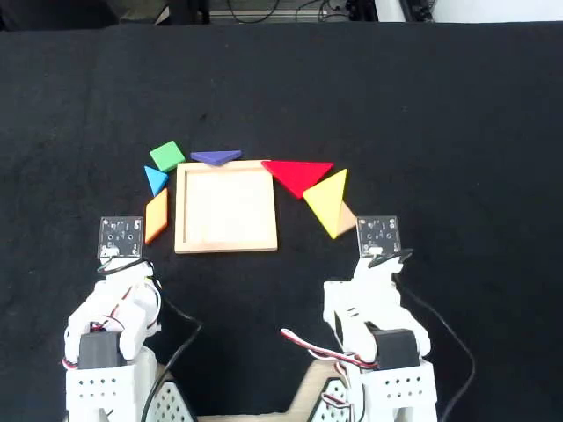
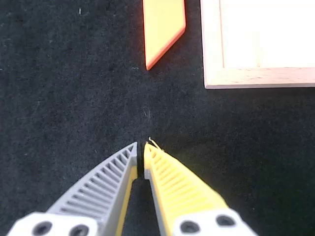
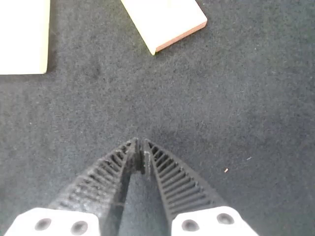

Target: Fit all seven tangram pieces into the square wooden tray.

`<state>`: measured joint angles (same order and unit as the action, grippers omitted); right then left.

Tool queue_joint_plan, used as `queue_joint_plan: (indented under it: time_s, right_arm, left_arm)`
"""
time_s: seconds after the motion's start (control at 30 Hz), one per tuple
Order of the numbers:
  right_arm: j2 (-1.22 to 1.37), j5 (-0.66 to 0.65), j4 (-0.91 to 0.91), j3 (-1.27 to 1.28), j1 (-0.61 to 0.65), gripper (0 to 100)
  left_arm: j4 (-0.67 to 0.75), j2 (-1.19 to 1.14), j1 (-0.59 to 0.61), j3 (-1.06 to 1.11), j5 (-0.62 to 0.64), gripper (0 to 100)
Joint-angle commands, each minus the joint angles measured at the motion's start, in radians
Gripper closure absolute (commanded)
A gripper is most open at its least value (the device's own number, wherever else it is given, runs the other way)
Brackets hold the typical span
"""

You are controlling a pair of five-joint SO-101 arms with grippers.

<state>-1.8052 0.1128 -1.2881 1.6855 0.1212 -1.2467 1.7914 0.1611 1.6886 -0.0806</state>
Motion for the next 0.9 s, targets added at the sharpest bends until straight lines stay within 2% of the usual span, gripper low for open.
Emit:
queue_joint_plan:
  time_s: [0.0,0.13,0.37,0.5,0.57,0.73,0.87]
  right_arm:
    - [-0.076,0.009,0.005,-0.001,-0.009,98.6]
    - [-0.076,0.008,-0.002,-0.001,-0.009,98.4]
    - [-0.076,0.006,-0.002,-0.001,-0.011,98.5]
    - [-0.076,-0.017,0.023,-0.001,0.026,98.4]
    - [-0.077,-0.049,0.084,-0.001,0.044,98.5]
    - [-0.077,-0.064,0.281,-0.028,0.023,98.3]
    - [-0.077,-0.201,0.44,-0.136,-0.037,98.3]
  left_arm:
    - [-0.003,0.005,-0.01,0.008,0.005,97]
    - [0.106,0.005,-0.01,0.01,0.003,97]
    - [0.086,0.005,-0.013,0.007,-0.002,97]
    - [0.086,0.005,-0.005,-0.016,-0.14,97]
    - [0.089,0.005,0.038,-0.038,-0.192,97]
    - [0.209,0.005,0.13,-0.09,-0.095,97]
    - [0.348,0.005,0.209,-0.189,-0.028,97]
